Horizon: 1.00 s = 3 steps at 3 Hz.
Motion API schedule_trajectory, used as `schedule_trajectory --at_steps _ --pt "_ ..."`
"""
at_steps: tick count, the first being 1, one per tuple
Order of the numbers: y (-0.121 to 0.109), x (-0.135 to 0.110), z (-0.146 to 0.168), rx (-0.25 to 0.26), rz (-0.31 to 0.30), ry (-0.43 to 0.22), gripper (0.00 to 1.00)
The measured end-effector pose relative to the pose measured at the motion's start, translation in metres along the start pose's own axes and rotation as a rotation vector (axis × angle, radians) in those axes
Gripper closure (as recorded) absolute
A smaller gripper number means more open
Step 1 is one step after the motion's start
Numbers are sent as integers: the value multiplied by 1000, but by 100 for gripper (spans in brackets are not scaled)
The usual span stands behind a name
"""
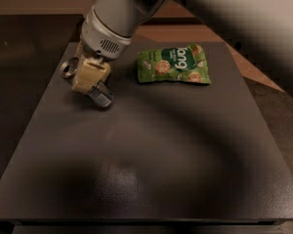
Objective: Knock redbull can over
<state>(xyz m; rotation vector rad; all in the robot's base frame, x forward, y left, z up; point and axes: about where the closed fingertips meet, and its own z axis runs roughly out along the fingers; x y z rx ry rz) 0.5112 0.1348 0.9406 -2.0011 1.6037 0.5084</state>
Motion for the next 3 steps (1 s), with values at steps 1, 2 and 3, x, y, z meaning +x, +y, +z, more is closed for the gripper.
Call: schedule_trajectory --at_steps 1,2,3 --pt "14 25 -11 -51 -45 128 100" --pt "28 48 -13 -100 -86 232 100" --pt "39 62 -10 -125 -150 324 100"
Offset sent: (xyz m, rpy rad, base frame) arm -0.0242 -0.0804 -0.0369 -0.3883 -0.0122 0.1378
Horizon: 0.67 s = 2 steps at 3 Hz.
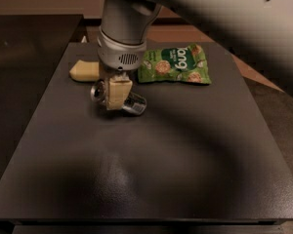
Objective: Knock redbull can over
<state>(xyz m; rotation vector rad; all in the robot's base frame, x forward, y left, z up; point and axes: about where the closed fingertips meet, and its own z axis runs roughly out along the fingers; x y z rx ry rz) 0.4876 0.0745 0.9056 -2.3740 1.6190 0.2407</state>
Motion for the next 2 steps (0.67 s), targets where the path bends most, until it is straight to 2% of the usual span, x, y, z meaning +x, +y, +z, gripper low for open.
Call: schedule_trajectory --at_steps 1,2 --pt "9 5 8 -6 -66 89 100" --pt "17 6 17 -21 -143 160 82"
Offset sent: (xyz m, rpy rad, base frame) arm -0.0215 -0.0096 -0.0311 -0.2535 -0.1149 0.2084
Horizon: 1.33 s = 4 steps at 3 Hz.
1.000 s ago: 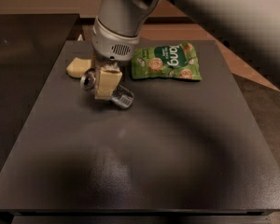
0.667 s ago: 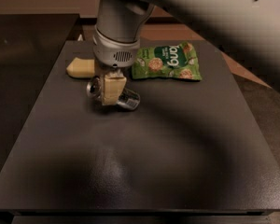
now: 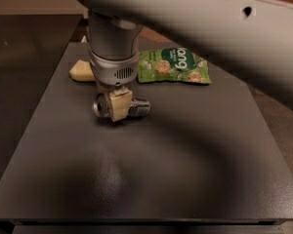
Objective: Knock redbull can over
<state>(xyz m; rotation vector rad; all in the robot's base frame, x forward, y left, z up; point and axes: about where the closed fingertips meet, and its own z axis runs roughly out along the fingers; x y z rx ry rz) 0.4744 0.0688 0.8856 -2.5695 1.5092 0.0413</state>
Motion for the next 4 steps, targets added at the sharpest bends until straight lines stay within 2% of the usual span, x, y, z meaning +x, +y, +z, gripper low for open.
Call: schedule_trajectory --at_steps 2,3,4 --pt "10 -6 20 -24 -98 88 36" --pt "12 -6 30 -37 -106 108 13" --pt "12 -7 31 -35 -107 107 0"
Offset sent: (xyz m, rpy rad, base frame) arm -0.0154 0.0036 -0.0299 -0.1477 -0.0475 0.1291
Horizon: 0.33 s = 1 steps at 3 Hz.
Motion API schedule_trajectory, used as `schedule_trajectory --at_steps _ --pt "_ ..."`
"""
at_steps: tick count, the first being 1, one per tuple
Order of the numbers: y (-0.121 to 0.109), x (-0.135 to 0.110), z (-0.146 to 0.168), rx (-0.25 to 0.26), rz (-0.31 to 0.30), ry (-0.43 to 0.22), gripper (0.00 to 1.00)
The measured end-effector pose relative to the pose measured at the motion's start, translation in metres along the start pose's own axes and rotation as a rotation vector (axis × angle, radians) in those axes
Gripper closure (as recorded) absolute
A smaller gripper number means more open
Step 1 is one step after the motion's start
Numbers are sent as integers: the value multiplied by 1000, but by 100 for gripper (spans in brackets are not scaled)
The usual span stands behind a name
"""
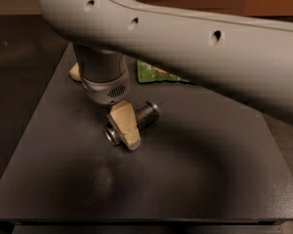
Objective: Knock redbull can over
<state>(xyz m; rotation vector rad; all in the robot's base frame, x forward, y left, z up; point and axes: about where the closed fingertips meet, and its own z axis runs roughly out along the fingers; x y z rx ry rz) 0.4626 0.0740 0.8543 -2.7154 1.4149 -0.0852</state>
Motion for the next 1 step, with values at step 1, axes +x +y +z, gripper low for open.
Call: schedule_trajectory --at_steps 1 --pt "0 0 0 0 0 0 0"
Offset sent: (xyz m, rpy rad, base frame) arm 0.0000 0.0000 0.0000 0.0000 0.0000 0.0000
